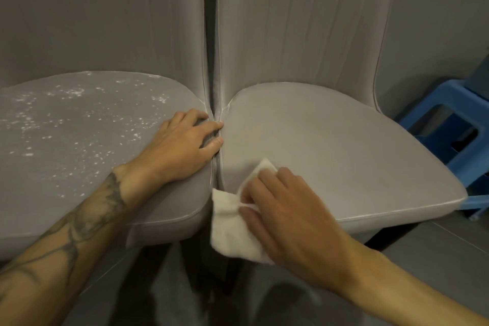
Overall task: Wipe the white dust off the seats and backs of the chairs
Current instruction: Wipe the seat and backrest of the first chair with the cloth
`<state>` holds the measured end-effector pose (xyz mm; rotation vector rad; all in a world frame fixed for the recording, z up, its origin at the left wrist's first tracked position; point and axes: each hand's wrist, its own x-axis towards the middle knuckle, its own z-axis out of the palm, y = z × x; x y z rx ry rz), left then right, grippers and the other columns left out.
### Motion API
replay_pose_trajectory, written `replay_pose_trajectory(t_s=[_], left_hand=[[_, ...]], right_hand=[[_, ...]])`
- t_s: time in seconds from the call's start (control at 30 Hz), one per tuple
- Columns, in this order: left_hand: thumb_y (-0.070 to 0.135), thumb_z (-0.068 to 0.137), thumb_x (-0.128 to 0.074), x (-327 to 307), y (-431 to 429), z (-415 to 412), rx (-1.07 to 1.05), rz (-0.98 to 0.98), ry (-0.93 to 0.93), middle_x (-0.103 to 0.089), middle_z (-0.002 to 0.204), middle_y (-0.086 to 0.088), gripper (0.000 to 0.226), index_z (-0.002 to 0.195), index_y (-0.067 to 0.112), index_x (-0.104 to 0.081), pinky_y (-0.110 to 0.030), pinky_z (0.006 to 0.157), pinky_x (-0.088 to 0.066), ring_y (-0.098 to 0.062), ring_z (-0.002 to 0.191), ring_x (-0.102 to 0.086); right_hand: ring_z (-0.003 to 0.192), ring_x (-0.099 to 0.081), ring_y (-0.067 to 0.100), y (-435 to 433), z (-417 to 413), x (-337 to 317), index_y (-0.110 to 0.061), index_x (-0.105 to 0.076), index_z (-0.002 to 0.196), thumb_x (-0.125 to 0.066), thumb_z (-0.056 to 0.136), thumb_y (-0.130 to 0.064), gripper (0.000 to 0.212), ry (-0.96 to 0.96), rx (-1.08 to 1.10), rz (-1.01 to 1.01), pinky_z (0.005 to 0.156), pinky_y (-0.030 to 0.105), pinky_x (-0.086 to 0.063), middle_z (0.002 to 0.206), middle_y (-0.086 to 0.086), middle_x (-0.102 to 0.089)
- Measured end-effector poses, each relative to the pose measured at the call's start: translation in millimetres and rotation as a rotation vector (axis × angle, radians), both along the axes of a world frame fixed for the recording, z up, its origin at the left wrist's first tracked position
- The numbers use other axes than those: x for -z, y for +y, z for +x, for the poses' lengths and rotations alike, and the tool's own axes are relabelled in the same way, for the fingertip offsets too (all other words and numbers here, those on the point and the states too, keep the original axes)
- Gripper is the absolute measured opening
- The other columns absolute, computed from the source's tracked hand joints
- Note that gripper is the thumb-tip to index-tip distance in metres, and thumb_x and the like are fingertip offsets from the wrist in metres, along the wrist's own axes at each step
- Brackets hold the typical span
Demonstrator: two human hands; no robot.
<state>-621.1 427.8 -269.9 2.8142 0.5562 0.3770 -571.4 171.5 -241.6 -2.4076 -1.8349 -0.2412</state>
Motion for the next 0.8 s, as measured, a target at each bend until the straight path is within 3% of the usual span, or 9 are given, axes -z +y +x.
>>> replay_pose_trajectory(t_s=[0.13,0.3,0.43,0.53,0.6,0.73,0.8], left_hand=[[0.057,0.103,-0.041,-2.2,-2.1,-3.0,0.010,-0.014,0.008,-0.040,0.153,0.004,0.052,0.151,0.040,-0.047,-0.041,0.118,-0.026,-0.021,0.142,-0.032],[0.059,0.101,-0.039,-7.3,-9.2,-0.9,0.004,-0.010,0.035,-0.039,0.153,0.004,0.054,0.150,0.039,-0.048,-0.044,0.118,-0.027,-0.022,0.142,-0.032],[0.058,0.099,-0.040,-9.9,-15.7,3.5,0.014,-0.017,0.022,-0.041,0.151,0.002,0.051,0.144,0.037,-0.053,-0.045,0.117,-0.029,-0.023,0.139,-0.036],[0.051,0.102,-0.044,-7.9,-21.7,3.3,0.001,-0.015,-0.013,-0.045,0.146,0.002,0.045,0.143,0.035,-0.054,-0.045,0.115,-0.029,-0.023,0.136,-0.039],[0.047,0.103,-0.046,-7.1,-23.5,2.8,-0.003,-0.010,-0.028,-0.046,0.144,0.003,0.042,0.142,0.034,-0.055,-0.044,0.115,-0.029,-0.023,0.134,-0.040],[0.049,0.102,-0.044,-11.2,-26.1,5.8,-0.002,-0.002,0.004,-0.045,0.145,0.002,0.044,0.142,0.032,-0.054,-0.046,0.114,-0.030,-0.024,0.135,-0.039],[0.051,0.101,-0.042,-13.8,-30.4,9.5,0.008,0.001,0.012,-0.046,0.144,0.002,0.047,0.140,0.029,-0.054,-0.045,0.112,-0.031,-0.025,0.133,-0.040]], right_hand=[[0.078,-0.042,0.017,-24.4,1.2,3.0,-0.027,-0.053,0.096,-0.033,0.105,-0.040,0.026,-0.055,0.056,0.082,0.069,0.036,-0.045,0.094,-0.008,-0.052],[0.083,-0.043,0.018,6.6,-12.7,14.0,-0.024,-0.052,0.102,-0.035,0.107,-0.040,0.024,-0.051,0.011,0.144,0.077,0.037,-0.044,0.101,-0.003,-0.054],[0.078,-0.044,0.021,-32.0,11.9,15.0,-0.022,-0.056,0.093,-0.037,0.106,-0.035,0.026,-0.114,-0.005,0.145,0.069,0.040,-0.042,0.093,-0.003,-0.052],[0.078,-0.040,0.016,-46.4,18.5,9.0,-0.025,-0.057,0.092,-0.040,0.106,-0.036,0.024,-0.064,0.070,0.144,0.071,0.034,-0.040,0.093,-0.007,-0.050],[0.077,-0.042,0.022,-29.6,8.1,11.0,-0.022,-0.057,0.091,-0.045,0.104,-0.032,0.021,-0.162,0.041,0.111,0.070,0.040,-0.041,0.092,-0.001,-0.053],[0.079,-0.041,0.020,-8.5,-4.8,18.4,-0.022,-0.053,0.096,-0.036,0.107,-0.038,0.025,-0.069,0.021,0.182,0.073,0.038,-0.041,0.095,-0.001,-0.053],[0.077,-0.042,0.022,-28.5,9.4,19.1,-0.020,-0.056,0.091,-0.040,0.106,-0.034,0.026,-0.138,0.000,0.207,0.069,0.041,-0.040,0.091,-0.001,-0.053]])
